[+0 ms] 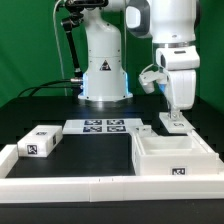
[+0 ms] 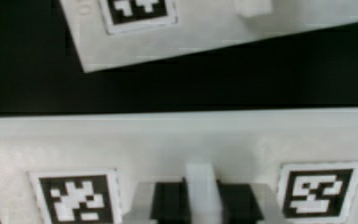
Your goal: Assemble cabinet
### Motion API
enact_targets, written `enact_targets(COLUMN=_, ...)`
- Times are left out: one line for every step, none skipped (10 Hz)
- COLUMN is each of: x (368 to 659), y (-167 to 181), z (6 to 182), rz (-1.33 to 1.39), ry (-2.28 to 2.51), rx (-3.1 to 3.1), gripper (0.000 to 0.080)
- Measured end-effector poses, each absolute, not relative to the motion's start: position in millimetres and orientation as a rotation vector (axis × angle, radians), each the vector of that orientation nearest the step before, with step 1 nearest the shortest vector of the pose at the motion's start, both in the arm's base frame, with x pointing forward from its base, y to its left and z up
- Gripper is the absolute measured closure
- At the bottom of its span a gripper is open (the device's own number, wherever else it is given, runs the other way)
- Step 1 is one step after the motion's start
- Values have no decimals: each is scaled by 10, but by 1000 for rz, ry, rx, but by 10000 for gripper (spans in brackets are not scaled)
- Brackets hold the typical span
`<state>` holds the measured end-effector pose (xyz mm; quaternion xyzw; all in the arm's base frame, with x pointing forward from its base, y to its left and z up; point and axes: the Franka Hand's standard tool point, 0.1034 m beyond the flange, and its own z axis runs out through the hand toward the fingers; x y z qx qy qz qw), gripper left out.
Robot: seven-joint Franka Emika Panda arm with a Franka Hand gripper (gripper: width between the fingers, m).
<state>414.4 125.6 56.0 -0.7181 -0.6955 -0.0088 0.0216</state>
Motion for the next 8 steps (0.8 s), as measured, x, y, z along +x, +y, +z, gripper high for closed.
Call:
enact_targets(x=4179, y=1187, z=594, rz=-32, ry=-2167, rx=-2222, gripper=731)
enact_targets(x=4214, y=1116, z=609, rz=-32, ry=-2154, rx=-2237, gripper=731)
enact_targets(x=4266, y=1092, z=629, rz=-38, ry=-2148, rx=-2248, gripper=731)
enact_targets(x=4315, y=1071, z=636, rz=-47, ry=-2142, rx=-2256, gripper=731)
enact_targets(x=4348, y=1041, z=625, rz=-43, ry=-2133, rx=-2261, gripper=731)
enact_targets(x=4412, y=1046, z=643, rz=-45, ry=-2130, rx=-2266, gripper=731)
enact_targets(x=4437, y=1052, z=649, rz=-51, ry=-2128, rx=-2269, gripper=731)
enact_targets(x=4422, y=1050, z=639, rz=-47, ry=-2127, rx=-2267, gripper=731)
